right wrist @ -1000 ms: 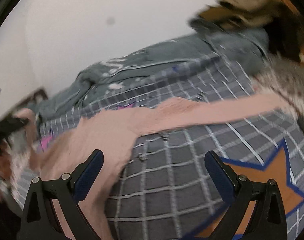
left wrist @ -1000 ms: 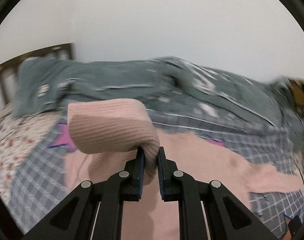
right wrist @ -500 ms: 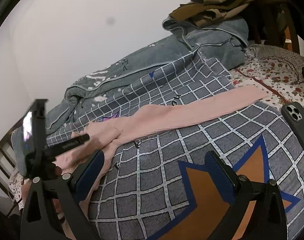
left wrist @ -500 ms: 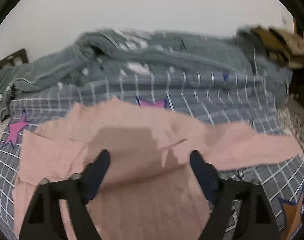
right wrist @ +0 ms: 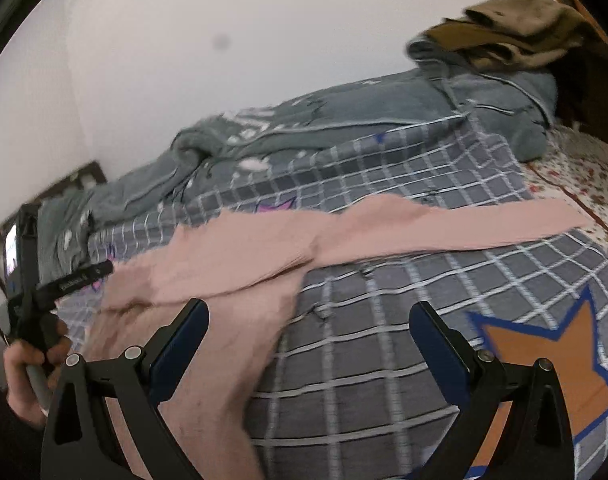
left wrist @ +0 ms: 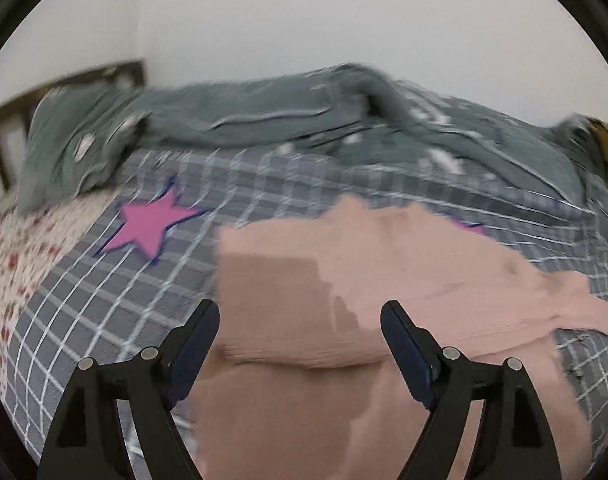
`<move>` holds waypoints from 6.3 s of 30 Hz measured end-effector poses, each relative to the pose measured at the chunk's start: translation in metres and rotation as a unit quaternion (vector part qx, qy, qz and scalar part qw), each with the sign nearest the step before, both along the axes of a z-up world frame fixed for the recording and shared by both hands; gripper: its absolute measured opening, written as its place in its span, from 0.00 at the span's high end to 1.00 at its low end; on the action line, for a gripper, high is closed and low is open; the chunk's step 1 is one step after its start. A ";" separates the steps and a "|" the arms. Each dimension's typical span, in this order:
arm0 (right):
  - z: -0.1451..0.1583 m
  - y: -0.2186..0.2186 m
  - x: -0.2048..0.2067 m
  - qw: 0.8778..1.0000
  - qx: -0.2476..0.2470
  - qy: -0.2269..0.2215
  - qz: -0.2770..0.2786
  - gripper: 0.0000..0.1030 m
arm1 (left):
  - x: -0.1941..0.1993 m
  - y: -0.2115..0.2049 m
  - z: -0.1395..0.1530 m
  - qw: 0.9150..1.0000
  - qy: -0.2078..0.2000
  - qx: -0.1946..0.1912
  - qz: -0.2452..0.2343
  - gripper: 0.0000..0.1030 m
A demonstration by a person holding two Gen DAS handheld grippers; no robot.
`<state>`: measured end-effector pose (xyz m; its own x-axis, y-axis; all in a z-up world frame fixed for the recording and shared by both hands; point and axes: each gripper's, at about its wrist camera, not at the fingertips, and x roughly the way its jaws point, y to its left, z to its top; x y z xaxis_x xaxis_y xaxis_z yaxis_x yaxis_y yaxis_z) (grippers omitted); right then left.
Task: Fold small clothes
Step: 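Fold the held sleeve across the sweater body and release with the left gripper, then grasp the other sweater sleeve cuff with the right gripper, then fold the held sleeve across the sweater body and release with the right gripper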
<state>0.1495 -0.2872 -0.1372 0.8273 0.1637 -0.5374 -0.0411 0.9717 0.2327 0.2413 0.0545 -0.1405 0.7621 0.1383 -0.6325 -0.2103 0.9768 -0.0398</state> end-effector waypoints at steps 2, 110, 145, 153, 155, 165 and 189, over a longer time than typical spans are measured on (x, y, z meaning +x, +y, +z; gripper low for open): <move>-0.004 0.017 0.006 1.000 -0.018 0.008 0.014 0.05 | 0.001 0.029 -0.010 1.000 0.008 -0.023 0.011 0.21; -0.046 -0.223 0.063 0.982 0.024 0.110 -0.151 0.45 | 0.063 0.043 -0.078 0.996 0.082 -0.034 -0.005 0.12; -0.021 -0.254 0.120 0.971 0.026 0.109 -0.212 0.94 | 0.062 0.044 -0.078 0.996 0.074 -0.050 -0.009 0.12; 0.069 -0.167 0.116 0.980 -0.078 0.010 -0.184 0.94 | 0.047 0.054 -0.067 0.993 0.045 -0.102 -0.040 0.12; 0.087 -0.136 0.119 0.982 -0.094 -0.011 -0.163 0.94 | 0.041 0.060 -0.062 0.992 0.037 -0.111 -0.043 0.12; 0.125 0.060 0.131 0.995 -0.087 -0.051 -0.007 0.94 | 0.002 0.126 -0.048 0.992 0.004 -0.122 0.009 0.10; 0.006 0.209 0.116 0.977 -0.044 0.064 0.200 0.56 | -0.017 0.144 -0.045 0.990 -0.016 -0.143 -0.007 0.10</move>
<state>0.2656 -0.0777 -0.1309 0.6312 0.4085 -0.6593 -0.3977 0.9003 0.1770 0.2242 0.1987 -0.1859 0.7827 -0.0545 -0.6200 -0.1903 0.9275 -0.3219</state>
